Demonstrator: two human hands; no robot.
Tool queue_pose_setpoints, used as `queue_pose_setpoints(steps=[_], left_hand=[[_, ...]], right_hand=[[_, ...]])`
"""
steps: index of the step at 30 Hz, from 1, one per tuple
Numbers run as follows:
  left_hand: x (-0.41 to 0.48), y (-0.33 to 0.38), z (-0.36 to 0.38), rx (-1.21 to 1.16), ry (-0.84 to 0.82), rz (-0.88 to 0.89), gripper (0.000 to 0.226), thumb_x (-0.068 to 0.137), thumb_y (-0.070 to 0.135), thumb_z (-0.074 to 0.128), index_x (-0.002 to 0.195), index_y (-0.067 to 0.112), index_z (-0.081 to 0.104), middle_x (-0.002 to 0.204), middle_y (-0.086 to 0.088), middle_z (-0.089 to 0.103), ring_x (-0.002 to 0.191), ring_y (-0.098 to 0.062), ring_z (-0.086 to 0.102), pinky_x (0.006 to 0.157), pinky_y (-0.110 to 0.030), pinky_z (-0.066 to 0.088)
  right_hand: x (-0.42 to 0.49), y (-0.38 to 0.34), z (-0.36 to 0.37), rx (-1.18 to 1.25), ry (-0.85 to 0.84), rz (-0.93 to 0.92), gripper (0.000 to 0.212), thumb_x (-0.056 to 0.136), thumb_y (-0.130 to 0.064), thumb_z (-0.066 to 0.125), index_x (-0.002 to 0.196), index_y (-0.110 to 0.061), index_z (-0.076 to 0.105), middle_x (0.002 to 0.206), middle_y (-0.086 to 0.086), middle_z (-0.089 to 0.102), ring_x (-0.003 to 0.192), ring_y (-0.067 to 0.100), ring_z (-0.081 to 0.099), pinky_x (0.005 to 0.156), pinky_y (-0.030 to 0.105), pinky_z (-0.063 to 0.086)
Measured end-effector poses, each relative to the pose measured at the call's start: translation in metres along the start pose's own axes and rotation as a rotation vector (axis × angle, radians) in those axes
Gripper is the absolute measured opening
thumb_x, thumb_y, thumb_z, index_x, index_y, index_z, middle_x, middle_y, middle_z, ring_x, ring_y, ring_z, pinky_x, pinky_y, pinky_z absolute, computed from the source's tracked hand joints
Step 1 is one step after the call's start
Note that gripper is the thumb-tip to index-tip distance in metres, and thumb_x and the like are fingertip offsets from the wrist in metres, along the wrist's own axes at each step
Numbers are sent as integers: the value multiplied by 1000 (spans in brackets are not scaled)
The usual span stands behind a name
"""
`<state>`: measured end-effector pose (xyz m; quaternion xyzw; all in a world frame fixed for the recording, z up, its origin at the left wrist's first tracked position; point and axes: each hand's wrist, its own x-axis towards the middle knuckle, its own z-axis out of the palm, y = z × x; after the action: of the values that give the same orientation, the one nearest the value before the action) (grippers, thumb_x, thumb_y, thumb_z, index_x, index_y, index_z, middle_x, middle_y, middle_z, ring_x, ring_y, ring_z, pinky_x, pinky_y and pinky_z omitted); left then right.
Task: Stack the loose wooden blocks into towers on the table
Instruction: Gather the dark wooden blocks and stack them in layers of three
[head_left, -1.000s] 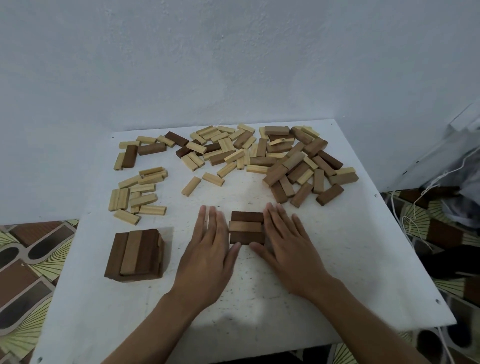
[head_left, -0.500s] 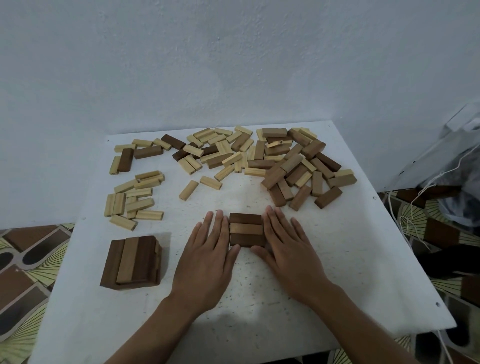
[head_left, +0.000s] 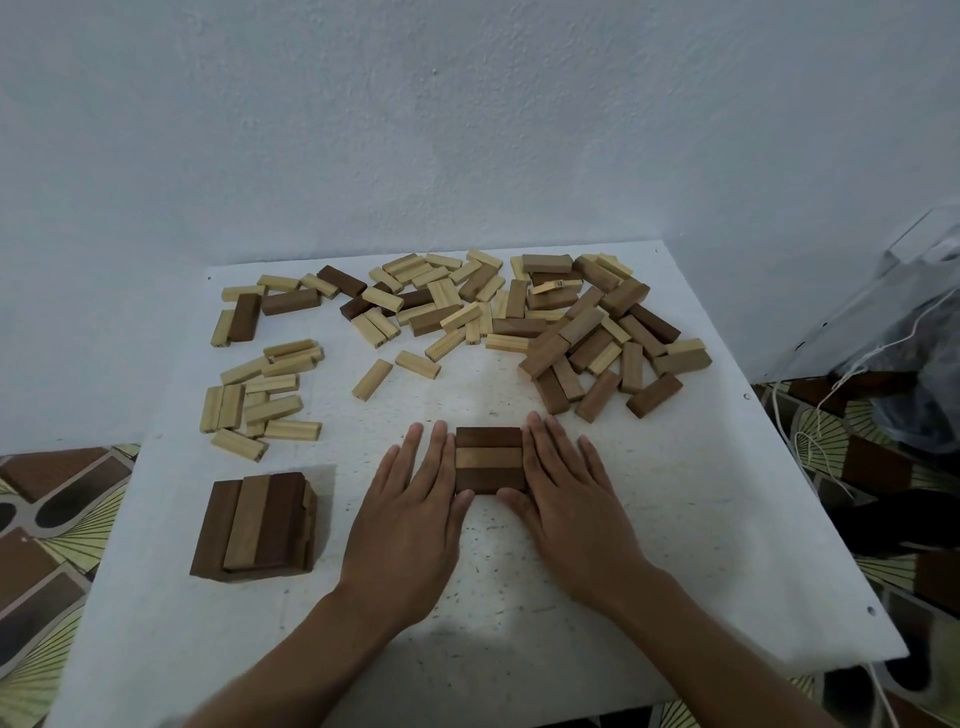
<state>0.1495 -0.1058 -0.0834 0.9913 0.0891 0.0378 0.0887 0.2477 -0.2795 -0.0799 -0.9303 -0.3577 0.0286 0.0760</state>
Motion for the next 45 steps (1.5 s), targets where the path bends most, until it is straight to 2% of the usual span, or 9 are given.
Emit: queue_pose_setpoints(steps=[11,15,21,24,34,38,41,43,45], left_hand=[[2,-3,2,23,13,20,65,108,53,7,160,15,22,166,0,20,155,-21,11,123,-35,5],[1,-4,2,40,13,36,64,109,51,9,159,14,23,166,-3,22,155,-24,14,123,-37,7],[0,-5,2,39,26,57,64,110,49,10,157,10,29,163,-7,29,153,-29,23,122,-46,24],[0,-5,3,37,32,56,62,110,47,10,158,11,25,164,-7,27,153,-27,20,125,-43,21],[1,-5,-2,-19,-30,36,62,110,49,8,160,14,20,166,-3,23,155,-23,14,123,-43,20],[1,-5,-7,-91,-49,25,66,106,55,5,162,20,7,168,4,4,156,-13,-6,126,-35,2],[-1,-6,-15,-222,-62,17,70,104,63,12,162,26,-2,167,11,-7,151,-3,-20,121,-25,-12],[0,-4,-25,-363,-63,-9,72,102,63,26,162,30,1,167,15,-2,151,1,-17,123,-25,-9],[2,-1,-37,-448,-49,-34,78,99,57,47,161,32,7,166,16,9,152,0,-9,122,-26,-4]], right_hand=[[1,5,-1,70,-28,-36,87,92,-74,-13,157,-17,0,166,0,-6,153,15,-12,121,33,-11],[1,4,-1,22,-8,-24,82,99,-68,-3,158,-13,13,165,4,8,154,20,3,124,42,6],[0,5,-1,-1,-11,-16,81,102,-66,3,157,-10,20,165,7,15,153,21,8,122,43,10],[0,3,-1,-18,-20,2,79,104,-63,7,156,-8,26,163,9,22,152,23,15,120,45,17],[1,3,-2,-5,-35,-9,80,101,-66,0,157,-11,14,165,7,12,153,21,6,122,43,9],[0,8,-8,99,-60,-42,83,92,-75,-8,155,-20,-6,165,-1,-10,152,11,-16,125,38,-3],[-3,7,-24,210,-120,-44,88,91,-80,7,156,-23,-11,164,-8,-16,149,3,-22,126,34,-6],[-3,7,-39,322,-120,11,89,92,-75,28,159,-24,-1,166,-10,-1,150,2,-7,123,27,-3],[0,9,-53,367,-73,24,90,90,-71,45,160,-26,11,164,-7,20,149,9,14,117,26,10]])
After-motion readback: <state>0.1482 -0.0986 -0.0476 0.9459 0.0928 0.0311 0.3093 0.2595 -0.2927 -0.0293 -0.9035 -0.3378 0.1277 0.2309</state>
